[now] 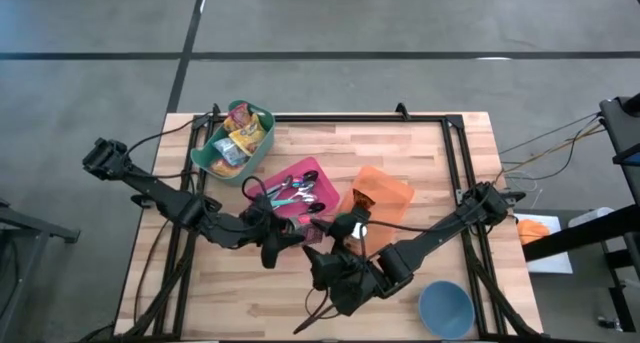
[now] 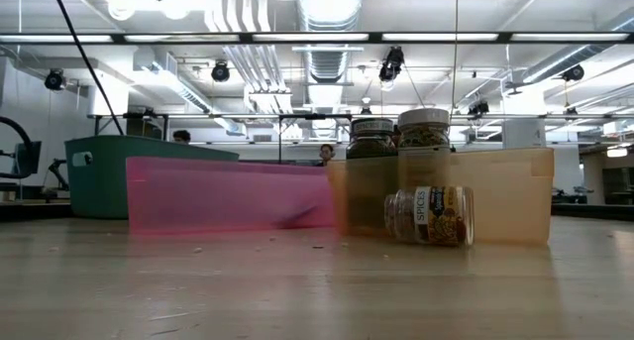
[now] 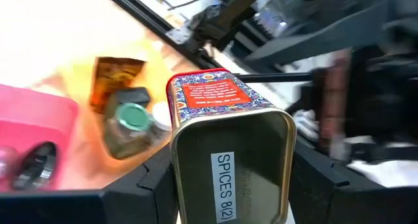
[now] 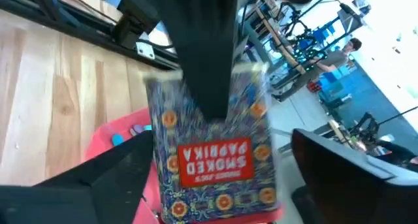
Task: Pick & Place Food Item
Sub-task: Put the red seasoning can into the orange bin
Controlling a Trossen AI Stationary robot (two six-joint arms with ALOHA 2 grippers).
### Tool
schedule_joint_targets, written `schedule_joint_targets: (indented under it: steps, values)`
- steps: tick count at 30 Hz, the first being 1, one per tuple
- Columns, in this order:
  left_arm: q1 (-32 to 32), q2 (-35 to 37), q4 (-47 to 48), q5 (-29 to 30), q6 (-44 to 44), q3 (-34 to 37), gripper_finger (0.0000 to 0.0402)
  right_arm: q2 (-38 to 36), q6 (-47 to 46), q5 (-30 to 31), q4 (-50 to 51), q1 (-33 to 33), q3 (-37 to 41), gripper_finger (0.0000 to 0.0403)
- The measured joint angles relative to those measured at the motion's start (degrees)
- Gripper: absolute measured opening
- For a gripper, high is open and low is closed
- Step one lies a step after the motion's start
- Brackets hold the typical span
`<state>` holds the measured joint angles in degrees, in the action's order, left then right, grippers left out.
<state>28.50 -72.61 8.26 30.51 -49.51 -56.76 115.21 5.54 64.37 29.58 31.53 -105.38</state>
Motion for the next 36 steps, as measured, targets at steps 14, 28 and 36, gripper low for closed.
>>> schedule_joint_targets:
  steps: [14, 28, 36]
  values:
    - [1.2, 6.3, 10.7, 0.6, 11.9, -2.7, 0.0201, -1.8, -8.8, 2.8, -1.6, 3.3, -1.0, 0.0341]
    - [14.8, 7.7, 8.9, 11.0, 24.8, -1.2, 0.0201, -2.1, -16.0, -2.2, -2.1, 3.5, -1.4, 0.0274]
    - [20.4, 7.6, 2.8, 9.1, 37.1, -1.0, 0.0201, -2.1, -15.6, -23.1, -16.0, 2.1, -1.3, 0.0274]
